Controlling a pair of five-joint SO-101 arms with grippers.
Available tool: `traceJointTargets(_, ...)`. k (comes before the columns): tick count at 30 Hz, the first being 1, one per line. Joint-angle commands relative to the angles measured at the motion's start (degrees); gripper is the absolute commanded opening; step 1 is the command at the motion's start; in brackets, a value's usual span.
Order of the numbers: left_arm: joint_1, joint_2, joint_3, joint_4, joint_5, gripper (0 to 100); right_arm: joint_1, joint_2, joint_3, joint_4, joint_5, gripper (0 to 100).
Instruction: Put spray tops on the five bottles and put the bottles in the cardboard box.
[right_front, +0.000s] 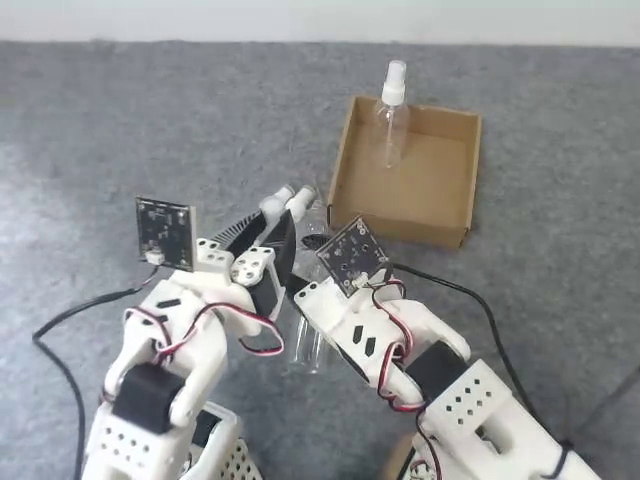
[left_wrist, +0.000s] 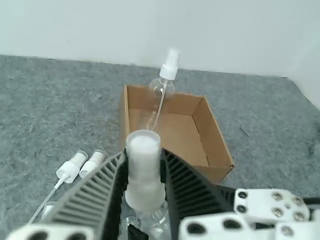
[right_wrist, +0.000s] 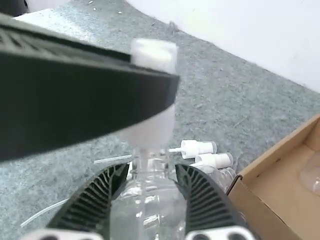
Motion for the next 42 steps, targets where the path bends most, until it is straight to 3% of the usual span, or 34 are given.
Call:
traceJointTargets(1,0.09,-0.62,1.98,-2.9,-0.88,1,1.36,-2.42,-1.41,-0.75,2.37,0.7)
traceJointTargets(7,0.09,-0.62,2.15,-2.55,-0.88,1,1.71,-2.42,-0.44,-4.88,1.85,0.7)
traceJointTargets(14,0.09,-0.62,2.15,-2.46,-0.79,1,1.71,-2.42,10.02,-27.21,-1.76,0.6)
traceJointTargets(33,4.57,-0.7,4.88,-3.43,-0.97,2,4.79,-2.42,12.13,-34.24,-1.93,0.6)
traceJointTargets(42,4.57,-0.79,4.79,-3.25,-3.87,23,4.88,-2.42,12.13,-33.71,-1.76,0.6)
